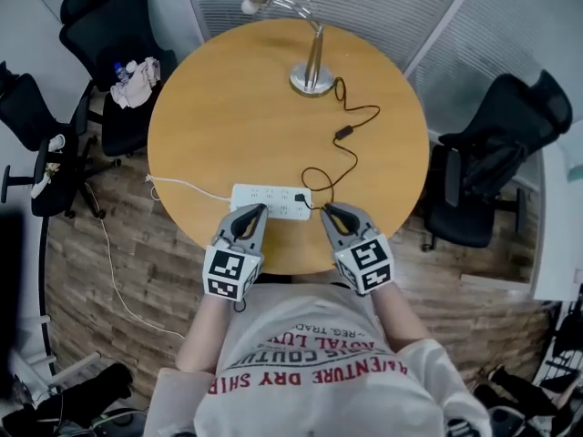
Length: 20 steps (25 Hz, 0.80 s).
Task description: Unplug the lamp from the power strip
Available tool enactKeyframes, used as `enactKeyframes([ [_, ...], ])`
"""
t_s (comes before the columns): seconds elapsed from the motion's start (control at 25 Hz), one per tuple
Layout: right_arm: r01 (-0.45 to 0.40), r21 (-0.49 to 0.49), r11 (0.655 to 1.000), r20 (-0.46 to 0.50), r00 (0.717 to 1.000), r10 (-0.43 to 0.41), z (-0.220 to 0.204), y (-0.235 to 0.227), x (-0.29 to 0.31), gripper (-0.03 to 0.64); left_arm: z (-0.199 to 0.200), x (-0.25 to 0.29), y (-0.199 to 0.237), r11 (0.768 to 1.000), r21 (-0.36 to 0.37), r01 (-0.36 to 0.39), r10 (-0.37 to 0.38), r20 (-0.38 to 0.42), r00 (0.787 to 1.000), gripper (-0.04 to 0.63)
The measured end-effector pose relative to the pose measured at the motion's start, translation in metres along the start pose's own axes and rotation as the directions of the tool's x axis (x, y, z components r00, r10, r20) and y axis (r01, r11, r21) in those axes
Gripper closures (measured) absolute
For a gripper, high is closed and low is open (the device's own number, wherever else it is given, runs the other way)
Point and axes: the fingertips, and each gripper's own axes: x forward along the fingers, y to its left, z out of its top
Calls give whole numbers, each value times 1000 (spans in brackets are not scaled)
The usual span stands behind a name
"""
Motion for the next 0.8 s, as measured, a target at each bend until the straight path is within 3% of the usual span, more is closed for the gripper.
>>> enactKeyframes([
  [0.12,1,-22,1000,-63,998,-2,-9,1,26,580,-23,18,12,998,-14,53,-54,-54,997,568],
  [0.2,-8,-28,1000,-115,993,5,-19,3,41,477,-39,30,14,995,-17,94,-96,-90,991,568],
  [0.24,-13,-33,999,-142,990,8,-24,4,48,458,-47,36,15,993,-18,114,-115,-107,988,568],
  [0.52,-44,-89,995,-310,951,15,-63,5,87,434,-90,81,8,970,-5,243,-239,-206,949,569],
  [0.8,-85,-172,981,-454,891,-2,-92,-2,113,433,-117,111,7,960,25,278,-259,-292,921,569],
])
